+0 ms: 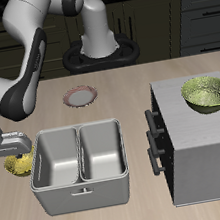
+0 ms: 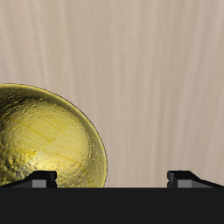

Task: Place the yellow bowl on the plate

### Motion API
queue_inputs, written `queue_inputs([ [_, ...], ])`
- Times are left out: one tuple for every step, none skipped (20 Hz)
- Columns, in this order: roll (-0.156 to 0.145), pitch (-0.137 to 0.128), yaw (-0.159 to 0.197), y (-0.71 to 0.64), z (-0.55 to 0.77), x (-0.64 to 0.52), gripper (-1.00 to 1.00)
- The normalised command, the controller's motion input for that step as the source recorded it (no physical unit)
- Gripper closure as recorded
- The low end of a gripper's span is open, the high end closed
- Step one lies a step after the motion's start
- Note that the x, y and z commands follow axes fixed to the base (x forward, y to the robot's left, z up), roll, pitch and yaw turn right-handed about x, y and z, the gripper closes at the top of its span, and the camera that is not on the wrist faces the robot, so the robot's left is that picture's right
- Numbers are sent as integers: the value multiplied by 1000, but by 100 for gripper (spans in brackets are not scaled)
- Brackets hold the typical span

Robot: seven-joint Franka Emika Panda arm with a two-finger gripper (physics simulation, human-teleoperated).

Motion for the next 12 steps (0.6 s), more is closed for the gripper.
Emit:
queue_inputs([
  [-50, 37, -107, 34, -59, 15, -100],
  [144, 15, -92, 356, -141, 65, -100],
  [8, 59, 112, 453, -326, 116, -100],
  [0, 0, 0, -58, 33, 30, -100],
  [118, 43, -3, 628, -292, 211, -100],
  [73, 44, -47, 192, -164, 99, -100],
  [94, 28, -24, 184, -158, 89, -100],
  [31, 90, 40, 115, -264, 87, -100],
  [-80, -60, 16, 10, -81, -101, -100],
  [129, -36, -41, 224, -106, -3, 100],
  [15, -2, 50, 21, -96, -49, 100],
  [-47, 19, 8, -110, -14, -94, 100],
])
